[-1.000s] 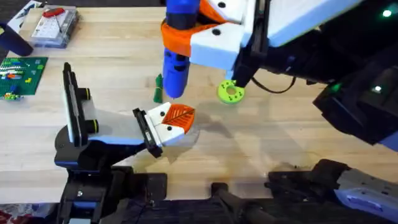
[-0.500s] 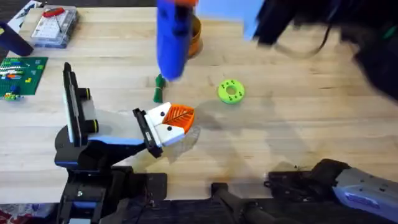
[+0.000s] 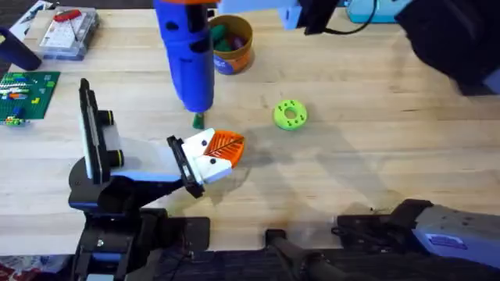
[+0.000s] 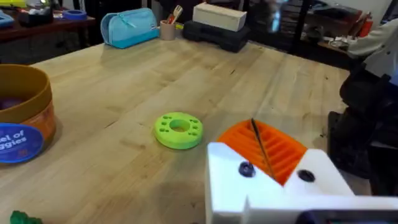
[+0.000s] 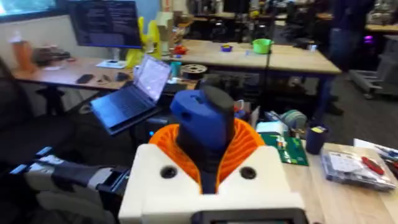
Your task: Pick up the gripper from the table and insert it into the empty holder that is missing its gripper. Then pick up a screw, insert it into the mounting hole, and use the screwdriver to tighten it. Finally, clean up the table by picking up the vegetable and placing it into the bucket.
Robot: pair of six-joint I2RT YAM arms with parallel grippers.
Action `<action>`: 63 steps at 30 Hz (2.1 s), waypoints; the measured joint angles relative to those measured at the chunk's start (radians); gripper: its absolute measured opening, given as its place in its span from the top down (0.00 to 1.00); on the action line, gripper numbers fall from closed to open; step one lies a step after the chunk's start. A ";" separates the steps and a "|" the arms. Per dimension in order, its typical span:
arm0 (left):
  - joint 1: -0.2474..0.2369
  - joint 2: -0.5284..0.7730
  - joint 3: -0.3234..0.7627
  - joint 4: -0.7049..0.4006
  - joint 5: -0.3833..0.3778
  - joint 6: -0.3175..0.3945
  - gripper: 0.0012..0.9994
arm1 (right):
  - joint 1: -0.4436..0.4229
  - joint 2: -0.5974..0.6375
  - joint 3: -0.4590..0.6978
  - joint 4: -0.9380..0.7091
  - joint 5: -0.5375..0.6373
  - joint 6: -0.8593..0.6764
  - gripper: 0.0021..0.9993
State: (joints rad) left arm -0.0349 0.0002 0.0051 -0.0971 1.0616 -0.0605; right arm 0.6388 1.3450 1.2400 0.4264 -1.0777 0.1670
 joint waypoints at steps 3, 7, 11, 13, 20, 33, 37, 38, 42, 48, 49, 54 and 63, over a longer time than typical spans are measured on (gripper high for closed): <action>0.000 0.000 0.000 0.000 0.000 0.000 0.98 | 0.000 0.010 0.012 0.012 -0.039 0.008 0.92; 0.000 0.000 0.000 0.000 0.000 0.000 0.98 | 0.000 0.010 0.024 0.057 -0.079 0.013 0.92; 0.000 0.000 0.000 0.000 0.000 0.000 0.98 | 0.001 0.010 0.033 0.098 -0.128 0.019 0.92; 0.000 0.000 0.000 0.000 0.000 0.000 0.98 | 0.001 0.010 0.036 0.099 -0.144 0.026 0.92; 0.000 0.000 0.000 0.000 0.000 0.000 0.98 | 0.001 0.010 0.036 0.097 -0.163 0.027 0.92; 0.000 0.000 0.000 0.000 0.000 0.000 0.98 | 0.037 0.019 0.036 0.096 -0.205 -0.010 0.92; 0.000 0.000 0.000 0.000 0.000 0.000 0.98 | 0.037 0.019 0.036 0.095 -0.208 -0.018 0.92; 0.000 0.000 0.000 0.000 0.000 0.000 0.98 | 0.037 0.020 0.036 0.096 -0.208 -0.018 0.92; 0.000 0.000 0.000 0.000 -0.001 0.000 0.98 | 0.037 0.028 0.036 0.096 -0.212 -0.018 0.92; 0.000 0.000 0.000 0.000 -0.001 0.000 0.98 | 0.037 0.036 0.036 0.090 -0.214 -0.025 0.92; 0.000 0.000 0.000 0.000 -0.001 0.000 0.98 | 0.037 0.036 0.036 0.086 -0.214 -0.029 0.92; 0.000 0.000 0.000 0.000 -0.001 0.000 0.98 | 0.038 0.037 0.038 -0.017 -0.221 -0.104 0.92; 0.000 0.000 0.000 0.000 -0.001 0.000 0.98 | 0.060 0.048 0.038 -0.094 -0.222 -0.244 0.92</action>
State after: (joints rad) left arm -0.0349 0.0002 0.0051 -0.0975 1.0611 -0.0607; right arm 0.6992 1.3927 1.2781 0.3328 -1.2995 -0.0772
